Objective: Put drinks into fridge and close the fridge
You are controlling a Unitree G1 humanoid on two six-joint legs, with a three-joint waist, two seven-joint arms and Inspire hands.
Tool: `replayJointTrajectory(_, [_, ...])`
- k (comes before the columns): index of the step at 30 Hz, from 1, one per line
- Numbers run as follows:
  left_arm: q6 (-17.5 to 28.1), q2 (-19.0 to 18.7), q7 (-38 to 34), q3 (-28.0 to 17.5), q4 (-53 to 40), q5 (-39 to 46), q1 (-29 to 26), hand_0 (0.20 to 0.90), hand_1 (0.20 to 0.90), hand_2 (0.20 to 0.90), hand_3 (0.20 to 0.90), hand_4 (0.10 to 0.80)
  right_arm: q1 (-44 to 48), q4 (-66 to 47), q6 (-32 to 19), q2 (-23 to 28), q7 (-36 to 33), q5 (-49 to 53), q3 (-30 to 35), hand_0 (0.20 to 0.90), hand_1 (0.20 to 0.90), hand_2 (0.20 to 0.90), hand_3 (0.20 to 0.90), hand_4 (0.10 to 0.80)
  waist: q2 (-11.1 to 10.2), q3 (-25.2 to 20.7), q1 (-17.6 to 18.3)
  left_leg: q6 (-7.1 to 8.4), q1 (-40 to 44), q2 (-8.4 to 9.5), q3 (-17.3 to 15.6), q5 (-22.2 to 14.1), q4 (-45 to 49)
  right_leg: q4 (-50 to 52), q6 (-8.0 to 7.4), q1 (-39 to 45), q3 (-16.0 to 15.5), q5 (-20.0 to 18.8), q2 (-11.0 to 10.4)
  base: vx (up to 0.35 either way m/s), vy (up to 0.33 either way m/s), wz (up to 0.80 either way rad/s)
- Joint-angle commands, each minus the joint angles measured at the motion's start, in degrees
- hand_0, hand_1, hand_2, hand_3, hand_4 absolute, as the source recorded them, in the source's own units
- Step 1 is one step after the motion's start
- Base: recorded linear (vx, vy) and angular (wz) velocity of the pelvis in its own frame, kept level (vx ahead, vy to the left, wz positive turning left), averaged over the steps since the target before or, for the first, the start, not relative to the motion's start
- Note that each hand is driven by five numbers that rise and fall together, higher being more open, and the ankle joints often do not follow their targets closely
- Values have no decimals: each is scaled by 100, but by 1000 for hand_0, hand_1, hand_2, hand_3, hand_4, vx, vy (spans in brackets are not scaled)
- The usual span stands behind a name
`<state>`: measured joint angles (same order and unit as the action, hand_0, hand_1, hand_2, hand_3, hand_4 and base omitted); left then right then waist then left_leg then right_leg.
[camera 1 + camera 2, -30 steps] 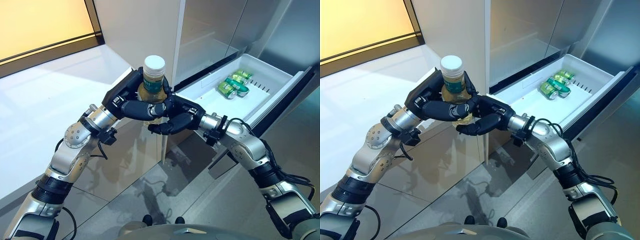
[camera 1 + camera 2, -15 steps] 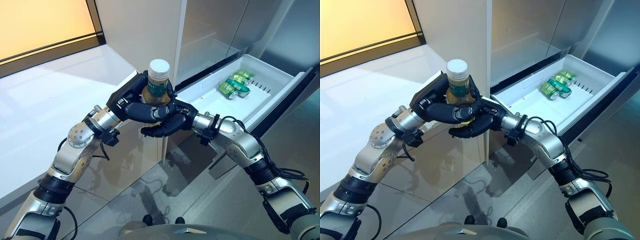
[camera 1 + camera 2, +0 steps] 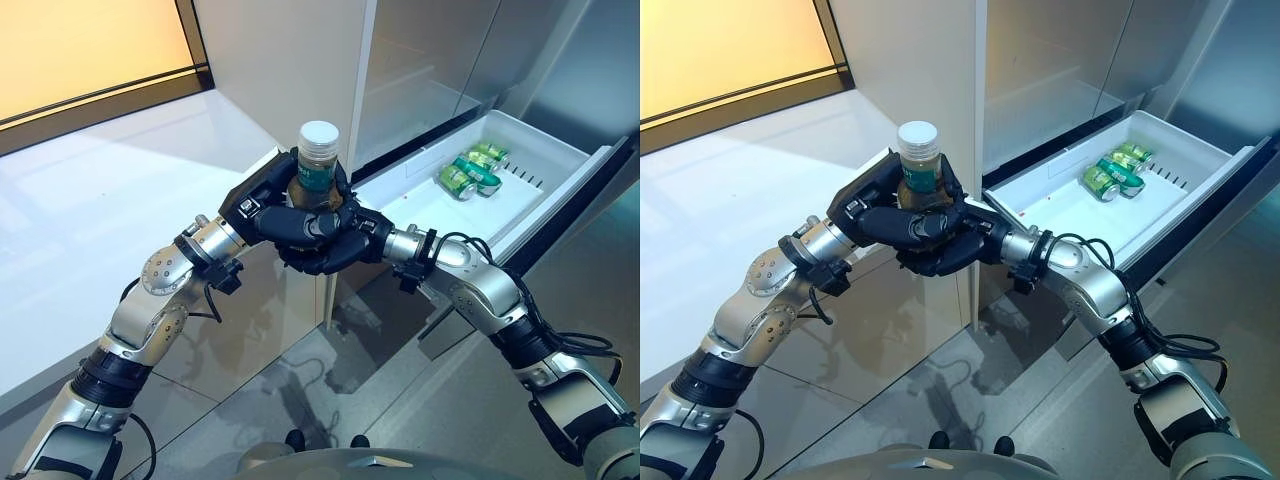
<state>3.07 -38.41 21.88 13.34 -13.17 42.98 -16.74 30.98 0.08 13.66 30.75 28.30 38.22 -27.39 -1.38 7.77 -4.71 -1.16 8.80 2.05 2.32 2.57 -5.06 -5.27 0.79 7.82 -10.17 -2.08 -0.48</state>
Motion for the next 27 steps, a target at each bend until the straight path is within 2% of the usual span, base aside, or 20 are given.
replayJointTrajectory(1, [797, 329, 110, 24, -400, 428, -1176, 300, 300, 300, 200, 100, 989, -172, -559, -417, -33, 686, 232, 300, 300, 300, 200, 100, -44, -628, 7, 101, 40, 97, -50, -569, 9, 44, -502, 190, -216, 271, -229, 0, 0, 0])
replayJointTrajectory(3, [783, 336, 110, 5, -395, 397, -1170, 300, 300, 300, 200, 100, 983, -188, -561, -412, -43, 680, 258, 300, 300, 300, 200, 100, -45, -632, 11, 100, 42, 95, -49, -572, 8, 44, -500, 189, -210, 272, -228, 0, 0, 0])
replayJointTrajectory(5, [802, 328, 63, -6, -391, 389, -1165, 549, 549, 549, 491, 391, 977, -201, -615, -414, -90, 642, 271, 300, 300, 300, 200, 100, -39, -629, 12, 99, 44, 97, -47, -571, 8, 44, -500, 191, -204, 269, -228, 0, 0, 0])
replayJointTrajectory(6, [800, 331, 50, -7, -394, 362, -1167, 571, 571, 571, 516, 416, 978, -203, -647, -415, -112, 619, 268, 300, 300, 300, 200, 100, -38, -628, 12, 99, 45, 96, -50, -570, 8, 45, -499, 193, -205, 270, -229, 0, 0, 0])
replayJointTrajectory(7, [808, 321, 40, -34, -378, 333, -1164, 822, 822, 822, 809, 709, 994, -214, -677, -400, -120, 557, 298, 300, 300, 300, 200, 100, -36, -630, 14, 95, 42, 99, -47, -570, 10, 45, -496, 189, -200, 269, -227, 0, 0, 0])
replayJointTrajectory(8, [818, 322, 30, -48, -375, 322, -1162, 900, 900, 900, 900, 800, 998, -233, -715, -387, -146, 528, 314, 300, 300, 300, 200, 100, -37, -631, 15, 95, 41, 99, -48, -571, 10, 44, -498, 188, -197, 267, -226, 0, 0, 0])
replayJointTrajectory(13, [897, 247, -137, -169, -337, 322, -1147, 900, 900, 900, 900, 800, 1097, -313, -1077, -253, -415, 555, 490, 300, 300, 300, 200, 100, -35, -651, 25, 99, 32, 98, -49, -570, 7, 43, -498, 178, -191, 269, -218, 0, 0, 0])
replayJointTrajectory(20, [1124, 245, -311, -577, -416, 279, -957, 900, 900, 900, 900, 800, 1091, -907, -1520, -132, -874, 432, 988, 300, 300, 300, 200, 100, -41, -671, 53, 91, -20, 107, -46, -520, 6, 48, -492, 120, -151, 220, -214, -12, 1, 0])
replayJointTrajectory(27, [1384, 321, 69, -839, -568, 401, -810, 900, 900, 900, 900, 800, 988, -1365, -1739, -8, -1225, 267, 1362, 300, 300, 300, 200, 100, -47, -699, 112, 88, -36, 102, -65, -523, 6, 61, -486, 83, -90, 215, -197, -13, 1, 0])
